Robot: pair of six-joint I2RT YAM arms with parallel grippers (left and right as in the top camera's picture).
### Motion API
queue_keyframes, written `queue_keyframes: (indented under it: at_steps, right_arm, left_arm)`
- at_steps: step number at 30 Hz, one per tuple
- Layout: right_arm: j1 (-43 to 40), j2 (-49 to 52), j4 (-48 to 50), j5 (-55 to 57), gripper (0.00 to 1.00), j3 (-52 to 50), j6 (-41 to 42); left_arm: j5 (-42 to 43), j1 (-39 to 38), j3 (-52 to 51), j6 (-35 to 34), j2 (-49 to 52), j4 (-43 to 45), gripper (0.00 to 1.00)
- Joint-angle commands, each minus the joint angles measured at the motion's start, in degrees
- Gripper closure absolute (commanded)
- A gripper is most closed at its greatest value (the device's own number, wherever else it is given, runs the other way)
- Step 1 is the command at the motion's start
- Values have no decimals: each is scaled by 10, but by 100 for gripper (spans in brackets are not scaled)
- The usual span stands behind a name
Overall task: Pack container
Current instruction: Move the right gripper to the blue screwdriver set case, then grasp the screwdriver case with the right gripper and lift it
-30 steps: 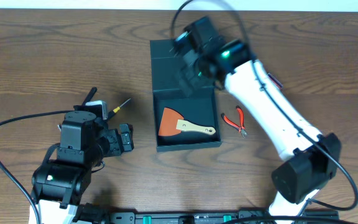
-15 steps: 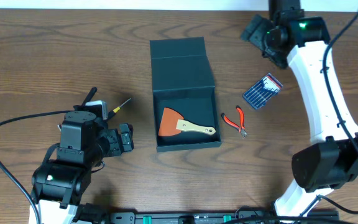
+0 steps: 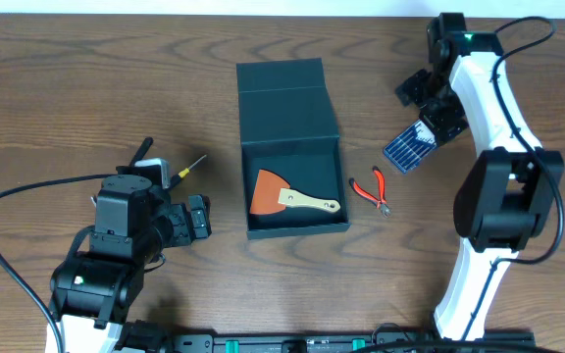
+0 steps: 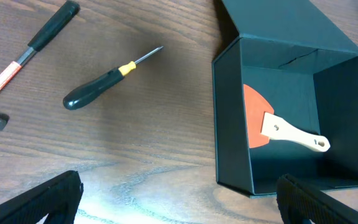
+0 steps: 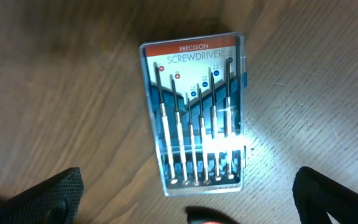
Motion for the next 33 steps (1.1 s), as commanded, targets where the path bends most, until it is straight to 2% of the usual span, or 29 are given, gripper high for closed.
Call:
queue_keyframes:
  at_steps: [1,14,33]
  right_arm:
    - [-6,15,3,1,1,0,-17]
    - [-16,73,10,9,1,0,-91]
    - [-22,94,53,9,1,-34,-117]
  left_arm:
    - [-7,1,11,10,-1,0,1]
    - [-7,1,11,10,-1,0,2]
    - [-7,1,11,10,-1,9,1]
